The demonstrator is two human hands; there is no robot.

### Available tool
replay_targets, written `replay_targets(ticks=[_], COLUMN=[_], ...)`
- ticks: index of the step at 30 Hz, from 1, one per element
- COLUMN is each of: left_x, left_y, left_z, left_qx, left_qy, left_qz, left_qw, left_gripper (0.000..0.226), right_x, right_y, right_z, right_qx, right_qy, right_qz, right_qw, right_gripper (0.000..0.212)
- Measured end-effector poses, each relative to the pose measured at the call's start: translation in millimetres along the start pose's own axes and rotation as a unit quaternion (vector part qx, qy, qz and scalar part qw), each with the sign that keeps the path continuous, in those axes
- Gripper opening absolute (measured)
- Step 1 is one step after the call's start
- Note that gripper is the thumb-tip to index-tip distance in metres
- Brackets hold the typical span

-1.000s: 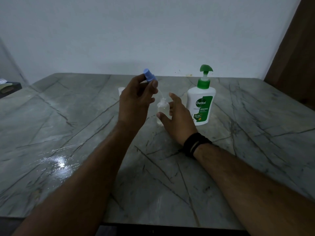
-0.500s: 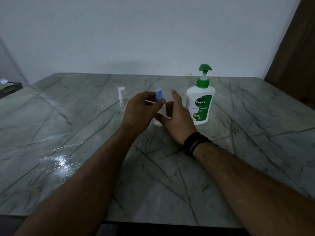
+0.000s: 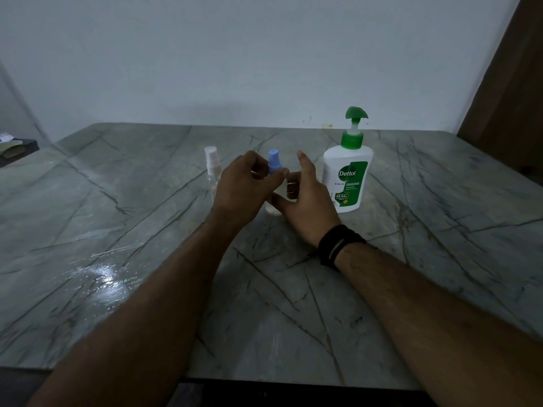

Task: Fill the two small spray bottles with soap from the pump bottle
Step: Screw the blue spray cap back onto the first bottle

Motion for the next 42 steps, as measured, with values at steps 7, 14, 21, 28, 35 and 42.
replay_targets(ticks=[7,14,21,28,35,42], left_x=[4,7,10,8,11,9], left_y=[-4,-2,1,-1,-3,-1], left_z=[4,5,6,6,8,8], left_qx=[-0.028,0.008,0.023,0.026,0.030,0.037], left_qy=[0.005,-0.017,-0.034,-0.046,-0.038,-0.025], left_qz=[0.019,0.051,0.067,0.036,0.065,0.073], left_qw=[0.999,0.999,0.997,0.998,0.997,0.996], left_gripper=[0.028,0.041,0.023,0.037,0.031,0.032], right_x=[-3,-3,-1,-3,-2,-1], right_y=[2,1,1,1,0,0], right_z=[3,2,2,3,3,2], right_qx=[-0.004,-0.006,-0.004,-0.002,-0.002,-0.002], right_qy=[0.000,0.000,0.004,0.007,0.014,0.014], right_qz=[0.004,-0.001,0.006,0.000,0.004,0.004], right_qw=[1.000,1.000,1.000,1.000,1.000,1.000], right_gripper=[0.094,0.094,0.095,0.094,0.093,0.093])
Point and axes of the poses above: each hand's wrist, its own z-axis away from the middle knuckle, its own y-axis out of the back of the hand, x = y × z, the point moved 4 cm from there along -z, towards the middle knuckle, and after that the axes turned 7 degrees about -y, right-handed, at the moved point
